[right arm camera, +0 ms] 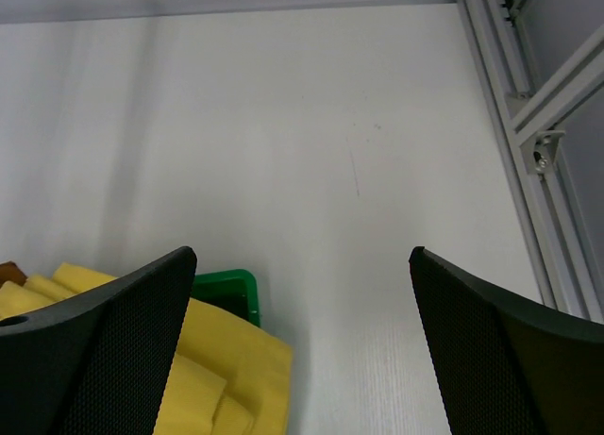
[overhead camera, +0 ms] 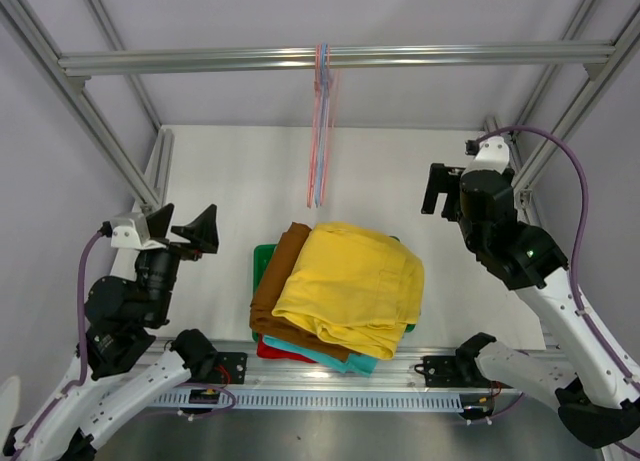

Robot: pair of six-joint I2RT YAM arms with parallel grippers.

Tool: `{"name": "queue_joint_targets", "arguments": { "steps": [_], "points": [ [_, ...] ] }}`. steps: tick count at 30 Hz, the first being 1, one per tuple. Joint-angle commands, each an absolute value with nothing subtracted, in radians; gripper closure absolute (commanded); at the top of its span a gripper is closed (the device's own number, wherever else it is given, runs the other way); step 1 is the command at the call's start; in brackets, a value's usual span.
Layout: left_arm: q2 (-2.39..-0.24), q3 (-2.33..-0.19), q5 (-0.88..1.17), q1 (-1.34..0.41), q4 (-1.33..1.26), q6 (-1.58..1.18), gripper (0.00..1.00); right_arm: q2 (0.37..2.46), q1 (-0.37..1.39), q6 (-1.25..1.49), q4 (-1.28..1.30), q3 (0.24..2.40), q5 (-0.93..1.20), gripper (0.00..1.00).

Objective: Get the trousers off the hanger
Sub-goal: Reset both arms

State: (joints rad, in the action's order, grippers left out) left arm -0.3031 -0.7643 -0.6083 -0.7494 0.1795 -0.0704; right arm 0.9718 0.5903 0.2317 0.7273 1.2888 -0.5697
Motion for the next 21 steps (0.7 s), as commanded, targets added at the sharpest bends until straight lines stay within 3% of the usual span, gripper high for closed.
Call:
{"name": "queue_joint_targets", "arguments": {
  "steps": [1,12,21],
  "points": [
    [-0.281,-0.753,-0.598,-0.738,0.114,-0.086,0.06,0.919,0.601,0.239,0.690,1.264,-0.678,0.01],
    [-0.294,-0.738,-0.626,-0.738,0.098,-0.072,0.05,0.721,0.621,0.189,0.634,1.177,-0.684,0.01],
    [-0.302,-0.736,-0.634,-0.738,0.095,-0.066,0.05,0.722,0.626,0.256,0.663,1.181,-0.701,0.01]
  ]
}}
